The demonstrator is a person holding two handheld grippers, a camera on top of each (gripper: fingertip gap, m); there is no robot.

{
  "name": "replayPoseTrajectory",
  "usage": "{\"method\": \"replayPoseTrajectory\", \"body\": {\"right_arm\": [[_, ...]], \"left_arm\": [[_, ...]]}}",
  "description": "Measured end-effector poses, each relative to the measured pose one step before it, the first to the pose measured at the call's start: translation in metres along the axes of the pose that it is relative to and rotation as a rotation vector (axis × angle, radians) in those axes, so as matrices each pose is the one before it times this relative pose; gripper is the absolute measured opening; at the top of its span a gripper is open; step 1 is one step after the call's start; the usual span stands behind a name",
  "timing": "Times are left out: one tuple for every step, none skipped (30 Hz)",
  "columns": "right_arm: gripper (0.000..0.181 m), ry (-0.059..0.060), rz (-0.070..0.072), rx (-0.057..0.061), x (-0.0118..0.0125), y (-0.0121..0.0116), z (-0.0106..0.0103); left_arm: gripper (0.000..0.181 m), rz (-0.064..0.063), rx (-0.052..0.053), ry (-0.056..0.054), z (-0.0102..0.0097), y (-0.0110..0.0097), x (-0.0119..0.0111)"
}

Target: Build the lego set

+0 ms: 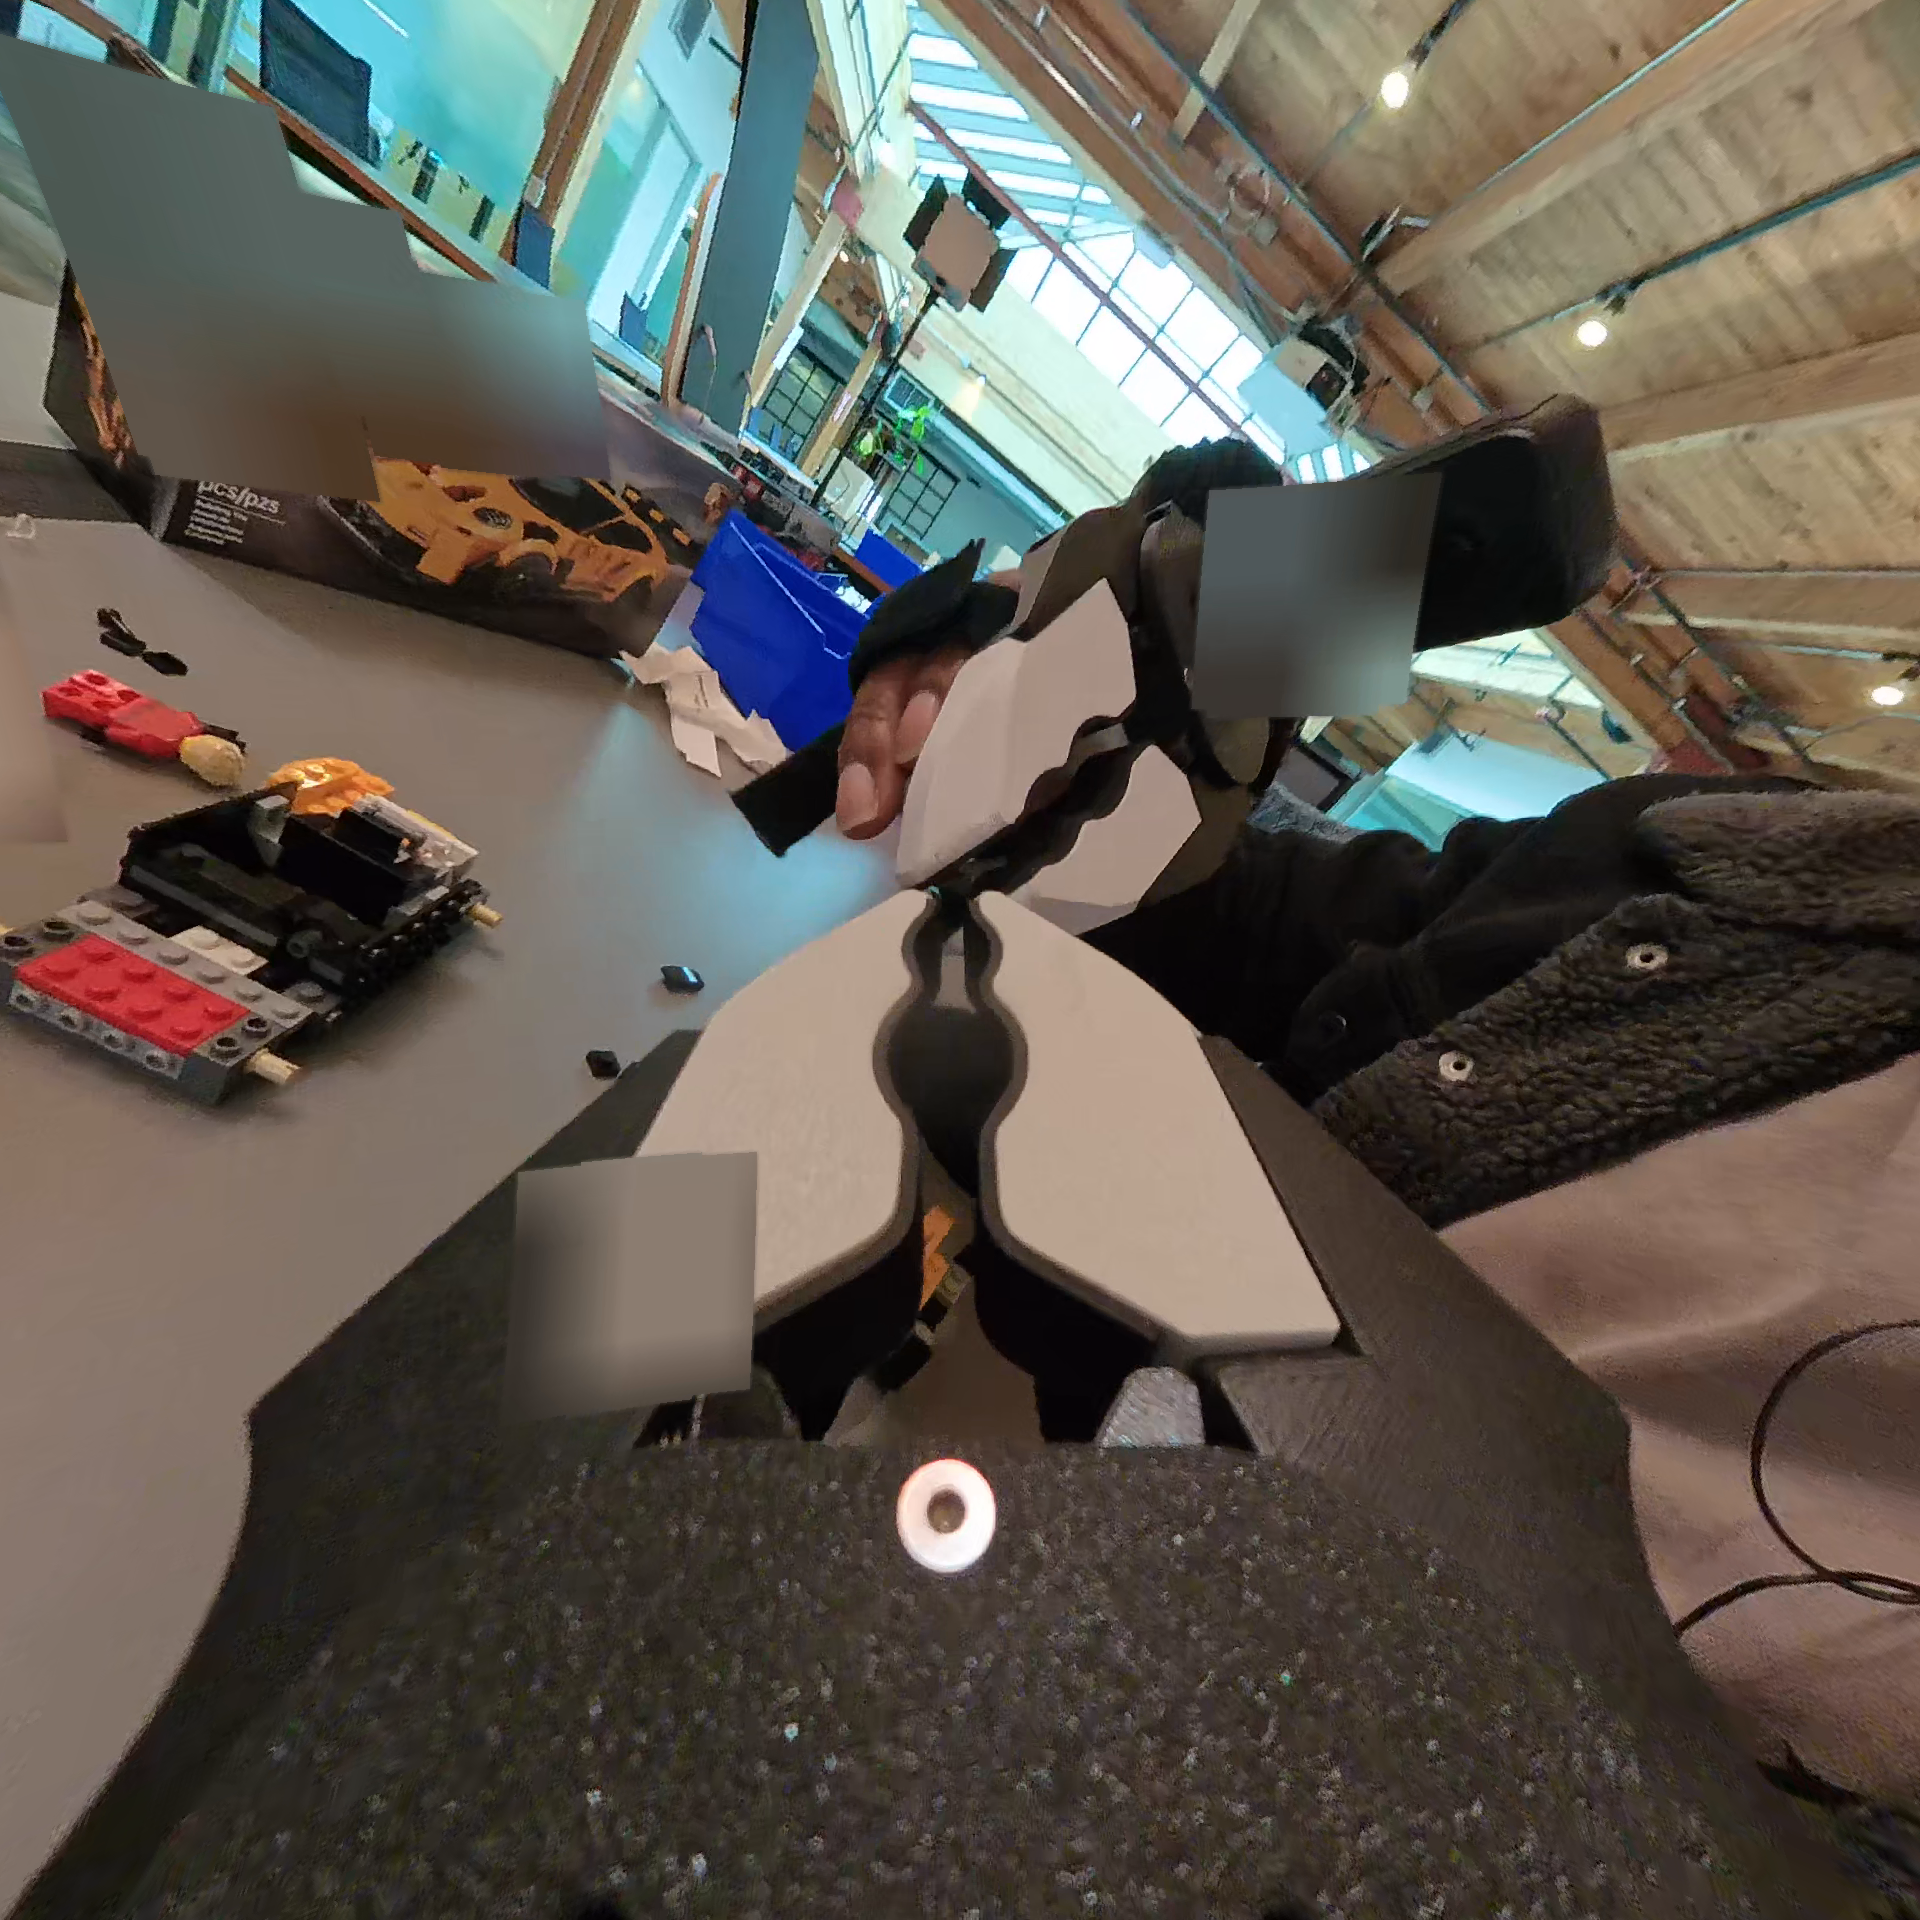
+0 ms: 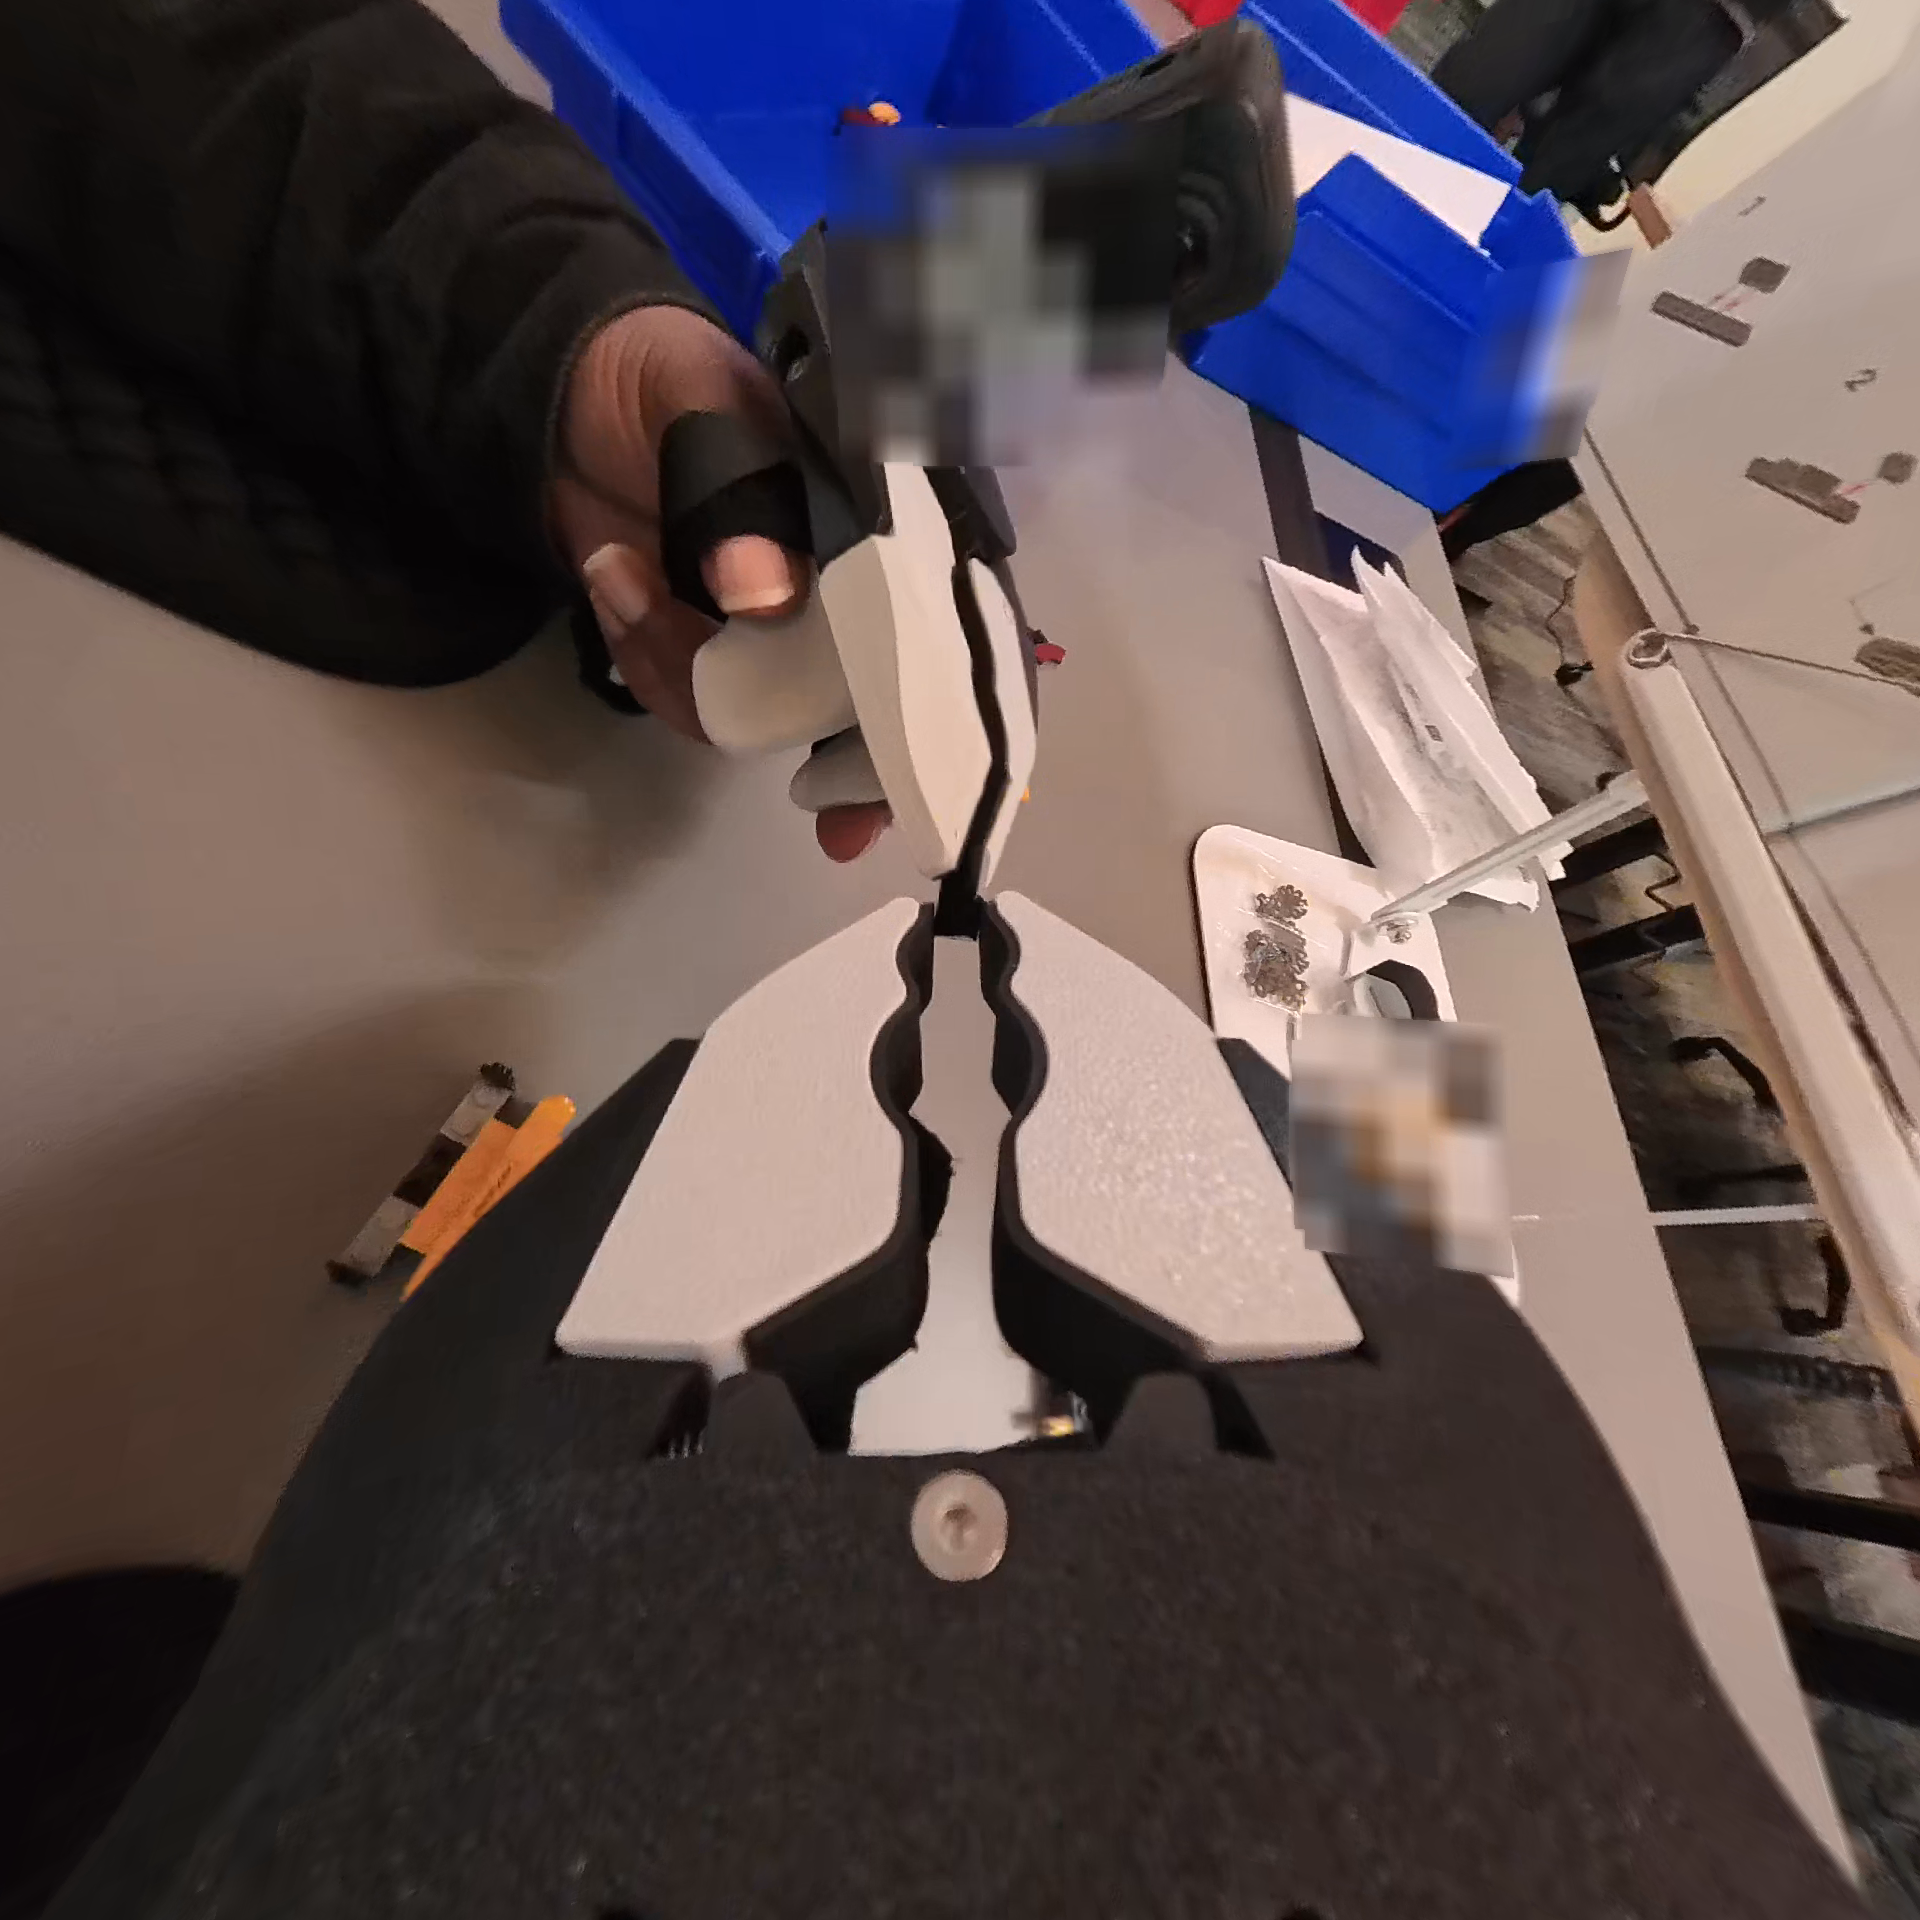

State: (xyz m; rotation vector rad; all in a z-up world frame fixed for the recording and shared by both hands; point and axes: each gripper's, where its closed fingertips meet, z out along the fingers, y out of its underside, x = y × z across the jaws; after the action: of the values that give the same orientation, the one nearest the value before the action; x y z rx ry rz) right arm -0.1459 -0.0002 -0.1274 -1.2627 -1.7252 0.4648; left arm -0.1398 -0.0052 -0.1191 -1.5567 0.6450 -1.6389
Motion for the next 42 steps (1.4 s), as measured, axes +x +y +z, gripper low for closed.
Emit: {"method": "replayPoseTrajectory", "body": {"right_arm": [[0.008, -0.0001, -0.018, -0.0035, -0.00059, 0.00016, -0.00032], [0.008, 0.0064, -0.0165, -0.0026, 0.00006, -0.00009, -0.0002], [0.008, 0.018, -0.0191, -0.001, 0.00104, -0.00027, -0.00013], [0.008, 0.0312, -0.0238, -0.0018, 0.00197, -0.00027, 0.00001], [0.009, 0.0347, -0.0272, 0.001, 0.00139, -0.00096, 0.00001], [0.012, 0.0351, -0.0268, 0.0028, 0.00101, -0.00174, -0.00017], [0.014, 0.033, -0.0284, 0.0013, 0.0002, -0.00173, -0.00023], [0.014, 0.0304, -0.0277, -0.0016, -0.00009, -0.00138, -0.00005], [0.015, 0.0309, -0.0245, -0.0052, 0.00033, -0.00078, 0.00017], [0.014, 0.0241, -0.017, -0.0048, 0.00042, -0.00056, 0.00009], [0.011, 0.0194, -0.0052, 0.0005, 0.00084, -0.00098, -0.00006], [0.01, 0.0065, 0.0007, -0.0004, 0.00008, -0.00028, 0.00019], [0.01, -0.0004, 0.0006, -0.0034, -0.00018, 0.00046, 0.00012], [0.01, -0.0014, -0.0006, -0.0007, -0.00008, 0.00021, 0.00016], [0.01, -0.0013, -0.0014, -0.0007, -0.00001, 0.00009, 0.00008], [0.01, -0.0039, -0.0025, -0.002, -0.00019, 0.00026, 0.00011], [0.009, -0.0086, -0.0007, -0.0028, -0.00059, 0.00049, 0.00002], [0.009, -0.0131, 0.0041, 0.0, -0.00086, 0.0004, -0.00006], [0.008, -0.0206, 0.0113, 0.0035, -0.00113, 0.00049, -0.00029], [0.008, -0.0299, 0.0186, 0.0064, -0.00172, 0.00067, -0.00035], [0.008, -0.0413, 0.0244, 0.0093, -0.00251, 0.00119, -0.00027], [0.007, -0.0492, 0.0271, -0.0073, -0.00237, 0.0043, 0.00027], [0.007, -0.063, 0.0219, -0.0251, -0.00325, 0.00788, 0.00072], [0.007, -0.0659, 0.0216, -0.0256, -0.00339, 0.00926, 0.00107], [0.007, -0.0574, 0.0249, -0.0279, -0.00203, 0.01029, 0.002], [0.007, -0.0642, 0.025, -0.0289, -0.00314, 0.01069, 0.00316], [0.007, -0.0665, 0.0272, -0.0282, -0.00382, 0.01045, 0.00438], [0.007, -0.0554, 0.0237, -0.0207, -0.00309, 0.00885, 0.00527], [0.007, -0.0471, 0.0209, -0.019, -0.00239, 0.00759, 0.00574], [0.007, -0.0408, 0.0184, -0.0153, -0.00189, 0.00623, 0.00601], [0.007, -0.0365, 0.0166, -0.0114, -0.00173, 0.00474, 0.00567], [0.007, -0.0367, 0.0146, -0.0085, -0.00215, 0.00354, 0.00548], [0.007, -0.0376, 0.0115, -0.009, -0.00289, 0.00254, 0.005], [0.007, -0.0291, 0.0054, -0.008, -0.00234, 0.00165, 0.00441], [0.007, -0.0244, 0.003, -0.0104, -0.00198, 0.00127, 0.00401], [0.007, -0.0195, 0.0006, -0.0126, -0.00173, 0.00103, 0.00341], [0.007, -0.0134, -0.0017, -0.0124, -0.0011, 0.0009, 0.00283], [0.007, -0.0102, -0.0008, -0.01, -0.00071, 0.00048, 0.00232], [0.007, -0.0082, 0.001, -0.0082, -0.00042, 0.0004, 0.00184], [0.007, -0.0092, 0.0021, -0.007, -0.00062, 0.00039, 0.00158], [0.007, -0.0085, 0.0036, -0.0067, -0.00058, 0.00066, 0.00127], [0.007, -0.0042, 0.0046, -0.0048, 0.00012, 0.00065, 0.00124]], "left_arm": [[0.003, 0.0167, -0.0072, -0.0056, 0.00013, 0.00072, 0.0002], [0.003, 0.0174, -0.0031, -0.0069, 0.00018, 0.00022, 0.00014], [0.003, 0.0142, 0.0033, -0.0089, -0.00005, -0.00069, -0.00035], [0.003, 0.0139, 0.0073, -0.0099, -0.00039, -0.00118, -0.00062], [0.003, 0.0163, 0.0053, -0.0132, -0.00058, -0.0009, -0.00114], [0.003, 0.0209, 0.0061, -0.0152, -0.00067, -0.00117, -0.00135], [0.003, 0.0218, 0.0079, -0.0106, -0.00083, -0.00138, -0.00047], [0.003, 0.0209, 0.0093, -0.0057, -0.00045, -0.00168, 0.00044], [0.003, 0.0211, 0.0015, -0.0029, 0.00006, -0.00051, 0.00093], [0.003, 0.0206, -0.0035, -0.0037, 0.00047, 0.00037, 0.00078], [0.003, 0.0173, -0.0049, -0.0028, 0.00068, 0.0007, 0.00079], [0.003, 0.0118, -0.0038, -0.0017, 0.00054, 0.00048, 0.00084], [0.003, 0.0076, -0.0017, -0.0042, 0.00011, 0.00033, -0.00018], [0.003, 0.0016, -0.0011, -0.0007, 0.00002, 0.00016, -0.00018], [0.003, -0.0016, -0.0011, 0.0003, -0.00003, 0.00006, -0.00003], [0.003, -0.0006, -0.0025, -0.0003, 0.00007, 0.0002, -0.0001], [0.003, -0.0008, -0.0042, 0.0001, 0.00013, 0.00063, -0.00008], [0.003, -0.0046, -0.004, 0.0031, 0.00021, 0.00071, 0.00009], [0.003, -0.01, -0.007, 0.0064, 0.00032, 0.00103, 0.00024], [0.003, -0.0125, -0.0126, 0.0079, 0.0004, 0.00151, 0.00027], [0.004, -0.0086, -0.0201, 0.0064, 0.00052, 0.00232, 0.00012], [0.007, 0.0079, -0.0346, -0.0049, 0.00025, 0.00423, -0.00131], [0.011, 0.036, -0.0458, -0.0309, 0.00014, 0.0061, -0.00472], [0.014, 0.0595, -0.0641, -0.0524, 0.00007, 0.00909, -0.00762], [0.018, 0.068, -0.0802, -0.0568, 0.00085, 0.01191, -0.00793], [0.022, 0.064, -0.0872, -0.0495, 0.00243, 0.01372, -0.00646], [0.026, 0.0552, -0.0848, -0.0342, 0.00451, 0.01403, -0.00345], [0.029, 0.0392, -0.0756, -0.0076, 0.00586, 0.01297, 0.00109], [0.031, 0.0226, -0.069, 0.0067, 0.00657, 0.01146, 0.00334], [0.032, 0.0198, -0.0611, 0.0021, 0.00628, 0.01005, 0.00245], [0.031, 0.0236, -0.0542, -0.0107, 0.00557, 0.00858, 0.00011], [0.03, 0.0209, -0.0453, -0.0091, 0.00462, 0.00672, -0.00031], [0.028, 0.0099, -0.0301, -0.0001, 0.00354, 0.00378, 0.00035], [0.026, 0.0029, -0.0076, -0.0017, 0.00178, -0.00042, -0.00027], [0.023, -0.0033, -0.0053, 0.0, 0.00079, -0.00106, -0.00061], [0.022, -0.0037, -0.0098, -0.0038, 0.00103, 0.00008, -0.00127], [0.019, 0.0108, -0.0037, -0.0059, 0.00059, -0.00005, -0.00102], [0.017, 0.0178, -0.006, -0.0064, 0.0004, 0.00066, -0.00055], [0.016, 0.0153, -0.0052, -0.0079, 0.00033, 0.0005, -0.00036], [0.014, 0.0095, -0.0015, -0.0017, 0.00013, 0.00004, 0.00033], [0.013, 0.0031, -0.0006, 0.0, 0.00014, -0.00013, 0.00027], [0.012, 0.0047, -0.0007, -0.0004, 0.00018, -0.00004, 0.0002]]}}
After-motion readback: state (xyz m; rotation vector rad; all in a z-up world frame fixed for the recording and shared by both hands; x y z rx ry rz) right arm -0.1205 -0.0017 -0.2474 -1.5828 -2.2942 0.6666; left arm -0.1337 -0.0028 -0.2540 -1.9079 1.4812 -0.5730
